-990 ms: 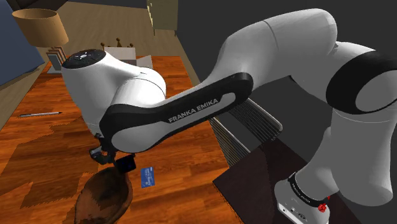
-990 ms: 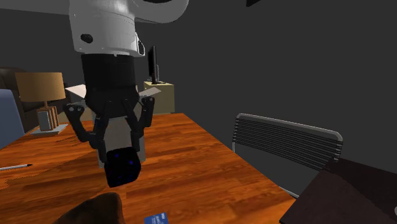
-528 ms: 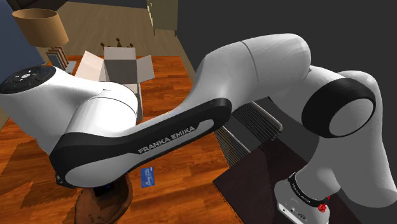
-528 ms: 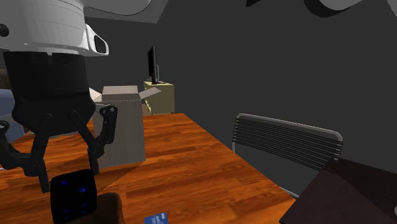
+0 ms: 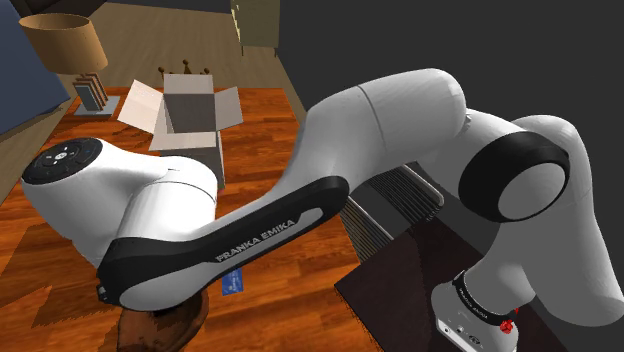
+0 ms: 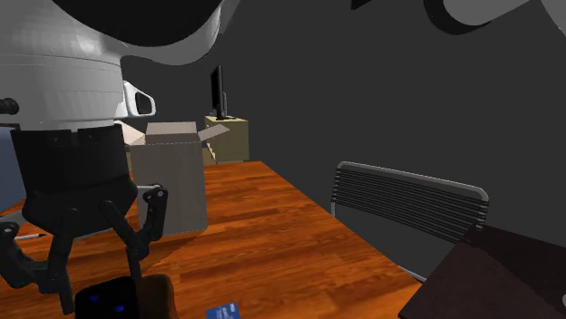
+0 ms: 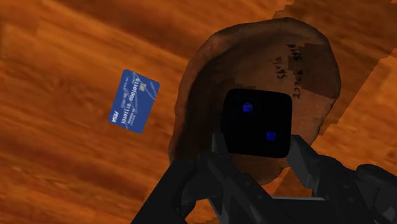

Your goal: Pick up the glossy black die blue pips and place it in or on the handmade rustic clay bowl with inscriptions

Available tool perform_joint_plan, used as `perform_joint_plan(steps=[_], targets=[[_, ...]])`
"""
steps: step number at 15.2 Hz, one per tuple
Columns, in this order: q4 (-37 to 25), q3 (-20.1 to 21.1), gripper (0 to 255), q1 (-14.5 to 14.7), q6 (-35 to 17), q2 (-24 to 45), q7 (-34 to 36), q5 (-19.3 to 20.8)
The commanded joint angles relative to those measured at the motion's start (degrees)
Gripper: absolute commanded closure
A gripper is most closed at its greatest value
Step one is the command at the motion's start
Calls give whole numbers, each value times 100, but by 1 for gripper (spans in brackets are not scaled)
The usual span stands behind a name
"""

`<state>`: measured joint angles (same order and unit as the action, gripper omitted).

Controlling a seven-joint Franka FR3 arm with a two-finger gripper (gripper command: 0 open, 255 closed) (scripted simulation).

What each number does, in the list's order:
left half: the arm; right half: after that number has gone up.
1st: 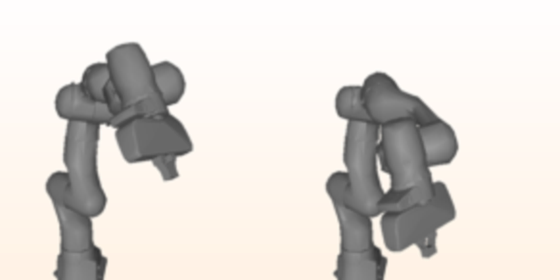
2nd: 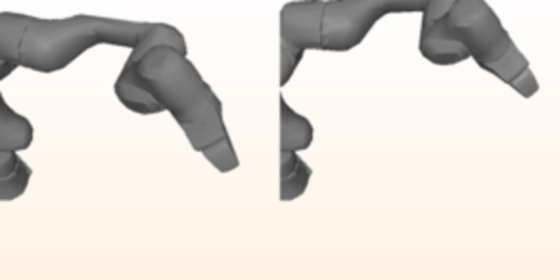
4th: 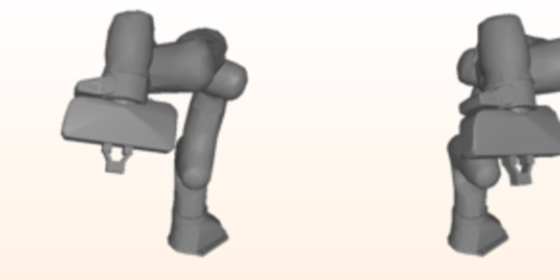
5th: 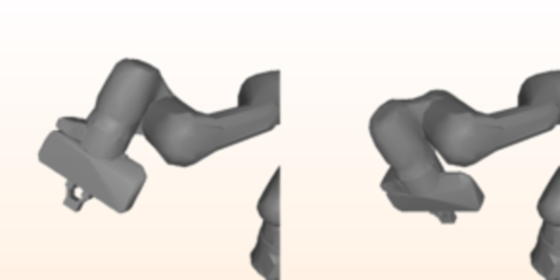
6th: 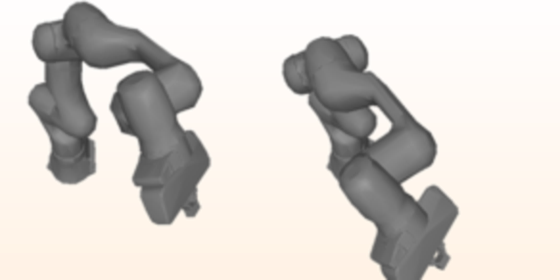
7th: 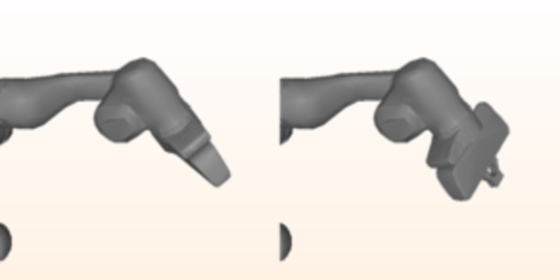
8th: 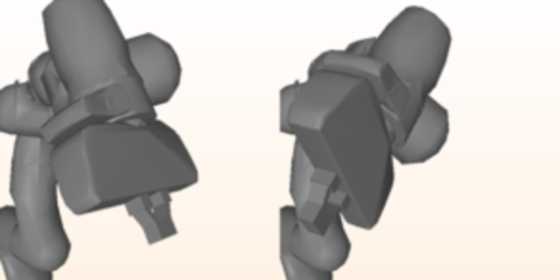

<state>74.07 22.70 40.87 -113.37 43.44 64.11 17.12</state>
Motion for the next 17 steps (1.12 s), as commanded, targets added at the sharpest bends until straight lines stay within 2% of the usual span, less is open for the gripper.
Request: perform_joint_plan(steps=[1, 5, 12, 13, 17], targets=[[58, -16, 255, 4, -117, 59, 18, 23], [145, -53, 255, 15, -336, 196, 48, 72], [145, -53, 255, 15, -336, 196, 48, 72], [144, -53, 0, 15, -336, 196, 48, 72], [144, -53, 0, 15, -336, 196, 48, 72]])
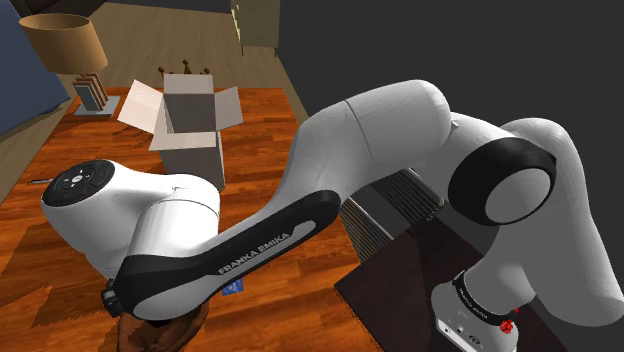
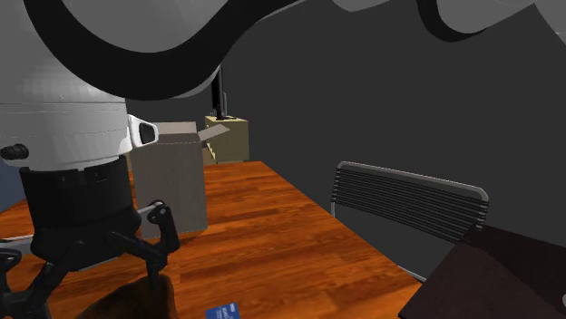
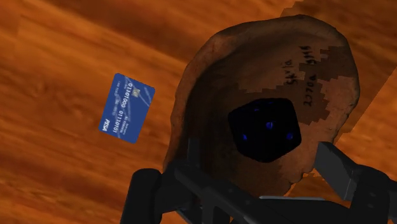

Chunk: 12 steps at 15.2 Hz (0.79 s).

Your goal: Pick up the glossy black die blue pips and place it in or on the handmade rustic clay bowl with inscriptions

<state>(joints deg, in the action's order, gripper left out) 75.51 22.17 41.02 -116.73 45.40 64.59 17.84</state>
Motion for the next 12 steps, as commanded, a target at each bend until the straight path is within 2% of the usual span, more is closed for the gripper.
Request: perform_joint_plan(steps=[1, 5, 12], targets=[[0, 0, 0, 0, 0, 0, 0, 0], [-276, 79, 0, -6, 540, -278, -70, -107], [-276, 79, 0, -6, 540, -278, -70, -107]])
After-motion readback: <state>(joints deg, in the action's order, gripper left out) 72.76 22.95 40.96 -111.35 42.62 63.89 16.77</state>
